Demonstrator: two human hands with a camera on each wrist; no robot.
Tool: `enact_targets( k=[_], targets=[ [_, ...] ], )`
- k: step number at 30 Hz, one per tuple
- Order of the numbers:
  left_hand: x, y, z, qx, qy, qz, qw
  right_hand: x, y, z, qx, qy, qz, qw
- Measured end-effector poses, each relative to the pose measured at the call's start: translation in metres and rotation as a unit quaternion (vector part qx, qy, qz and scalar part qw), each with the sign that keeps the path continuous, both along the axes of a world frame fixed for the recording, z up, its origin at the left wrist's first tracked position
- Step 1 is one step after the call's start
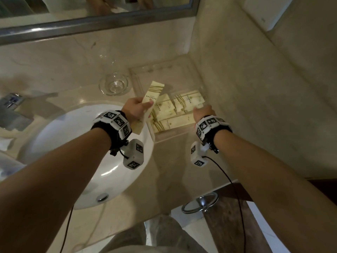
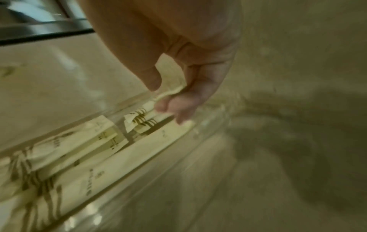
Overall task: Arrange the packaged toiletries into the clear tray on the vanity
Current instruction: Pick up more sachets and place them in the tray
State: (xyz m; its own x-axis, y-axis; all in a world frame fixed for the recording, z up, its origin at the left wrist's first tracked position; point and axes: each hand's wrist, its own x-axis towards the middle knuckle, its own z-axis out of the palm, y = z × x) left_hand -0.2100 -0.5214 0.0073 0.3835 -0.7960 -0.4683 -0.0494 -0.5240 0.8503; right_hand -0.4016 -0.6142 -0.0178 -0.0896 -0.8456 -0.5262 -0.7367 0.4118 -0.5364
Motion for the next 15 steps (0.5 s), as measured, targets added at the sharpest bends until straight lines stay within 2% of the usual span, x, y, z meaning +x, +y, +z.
enact_targets(
  k=[2, 4, 6, 9, 12, 15],
  targets=[
    [-0.005, -0.004, 0.006, -0.005, 0.020, -0.011, 1.000, 0.002, 0.000, 0.010, -0.024, 0.027, 0.014, 0.999],
    [-0.010, -0.008, 0.010, -0.025, 0.051, -0.014, 0.998, 0.001, -0.001, 0.016, -0.014, 0.011, 0.052, 0.999],
    [-0.015, -0.012, 0.012, -0.047, 0.088, -0.002, 0.995, 0.001, 0.003, 0.024, 0.032, -0.091, 0.053, 0.994],
    [-0.023, -0.019, 0.014, -0.075, 0.123, 0.044, 0.989, 0.000, 0.016, 0.036, 0.112, -0.217, 0.124, 0.962],
    [-0.033, -0.026, 0.016, -0.103, 0.169, 0.087, 0.976, -0.003, 0.023, 0.039, 0.158, -0.288, 0.183, 0.927],
    [-0.042, -0.028, 0.018, -0.122, 0.187, 0.087, 0.971, -0.001, 0.026, 0.039, 0.176, -0.308, 0.187, 0.916]
  ],
)
